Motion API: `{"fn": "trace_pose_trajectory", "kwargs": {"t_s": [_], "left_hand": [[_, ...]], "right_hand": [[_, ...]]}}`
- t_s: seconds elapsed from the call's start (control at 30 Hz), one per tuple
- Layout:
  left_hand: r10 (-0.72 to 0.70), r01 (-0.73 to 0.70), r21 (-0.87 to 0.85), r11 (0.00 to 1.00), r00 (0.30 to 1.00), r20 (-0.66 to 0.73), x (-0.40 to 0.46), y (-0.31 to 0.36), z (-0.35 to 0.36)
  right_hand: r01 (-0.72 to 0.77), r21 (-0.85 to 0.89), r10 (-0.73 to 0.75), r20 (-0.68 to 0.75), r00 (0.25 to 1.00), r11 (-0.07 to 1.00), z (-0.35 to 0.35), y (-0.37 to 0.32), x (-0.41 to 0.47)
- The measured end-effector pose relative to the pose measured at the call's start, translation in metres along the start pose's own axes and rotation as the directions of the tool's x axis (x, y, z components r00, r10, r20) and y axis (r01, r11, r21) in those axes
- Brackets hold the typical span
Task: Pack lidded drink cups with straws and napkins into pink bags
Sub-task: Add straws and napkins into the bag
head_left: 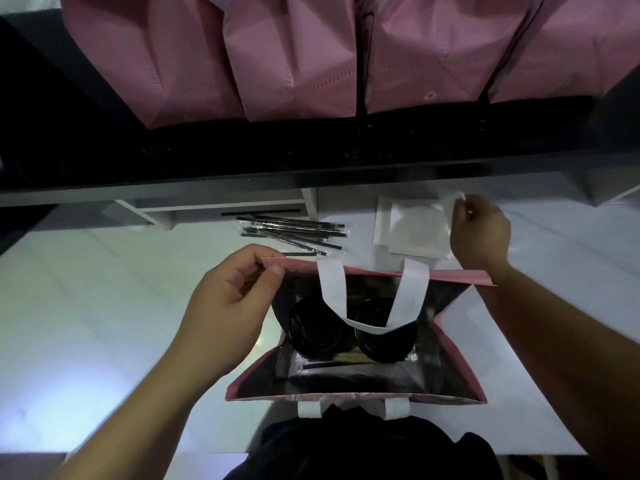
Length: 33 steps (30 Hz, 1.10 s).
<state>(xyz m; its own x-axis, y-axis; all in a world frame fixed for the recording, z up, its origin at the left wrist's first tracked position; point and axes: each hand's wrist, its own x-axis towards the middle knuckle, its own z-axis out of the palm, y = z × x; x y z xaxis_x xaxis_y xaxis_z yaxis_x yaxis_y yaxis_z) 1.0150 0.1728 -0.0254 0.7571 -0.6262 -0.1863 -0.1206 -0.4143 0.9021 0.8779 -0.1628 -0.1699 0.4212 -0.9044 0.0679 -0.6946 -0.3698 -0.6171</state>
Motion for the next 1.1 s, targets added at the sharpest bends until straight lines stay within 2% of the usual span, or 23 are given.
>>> {"fn": "trace_pose_trajectory", "kwargs": {"t_s": [0.1,0.2,0.3,0.37,0.43,0.6,0.73,0.8,0.87,0.93,1.1], "left_hand": [[0.001,-0.001,0.000,1.000,1.000,0.013,-0.001,0.001,0.000],[-0.001,0.001,-0.006,1.000,1.000,0.016,-0.001,-0.001,0.000],[-0.007,0.007,-0.020,1.000,1.000,0.012,0.000,0.000,0.000],[-0.003,0.003,-0.015,1.000,1.000,0.010,-0.001,-0.001,0.000],[-0.009,0.009,-0.013,1.000,1.000,0.007,-0.001,-0.003,-0.001],[0.004,-0.004,-0.017,1.000,1.000,0.005,-0.001,-0.003,0.000],[0.035,-0.035,0.000,0.999,0.999,0.016,-0.003,0.000,-0.001],[0.027,-0.027,-0.001,1.000,1.000,0.014,-0.003,-0.001,-0.002],[0.023,-0.023,0.001,1.000,1.000,0.009,-0.003,-0.002,-0.002],[0.031,-0.031,0.002,1.000,1.000,0.004,-0.003,-0.002,-0.001],[0.072,-0.072,-0.001,0.997,0.997,0.001,-0.004,-0.002,0.001]], "right_hand": [[0.135,-0.040,-0.137,-0.049,0.989,0.990,0.008,-0.003,0.001],[0.343,-0.142,-0.323,0.145,0.935,0.929,0.019,0.004,-0.002],[0.448,-0.226,-0.345,0.380,0.858,0.865,0.030,0.012,-0.007],[0.452,-0.235,-0.312,0.459,0.832,0.861,0.031,0.014,-0.007],[0.447,-0.235,-0.297,0.481,0.825,0.863,0.029,0.014,-0.005],[0.558,-0.243,-0.414,0.455,0.788,0.794,0.029,0.015,-0.006],[0.513,-0.249,-0.393,0.405,0.826,0.822,0.030,0.015,-0.008],[0.415,-0.215,-0.322,0.363,0.874,0.884,0.029,0.013,-0.007],[0.231,-0.139,-0.183,0.297,0.937,0.963,0.023,0.010,-0.003],[0.064,-0.058,-0.048,0.248,0.968,0.996,0.012,0.008,0.001],[-0.057,0.196,0.023,0.172,0.985,0.979,-0.036,-0.003,-0.014]]}}
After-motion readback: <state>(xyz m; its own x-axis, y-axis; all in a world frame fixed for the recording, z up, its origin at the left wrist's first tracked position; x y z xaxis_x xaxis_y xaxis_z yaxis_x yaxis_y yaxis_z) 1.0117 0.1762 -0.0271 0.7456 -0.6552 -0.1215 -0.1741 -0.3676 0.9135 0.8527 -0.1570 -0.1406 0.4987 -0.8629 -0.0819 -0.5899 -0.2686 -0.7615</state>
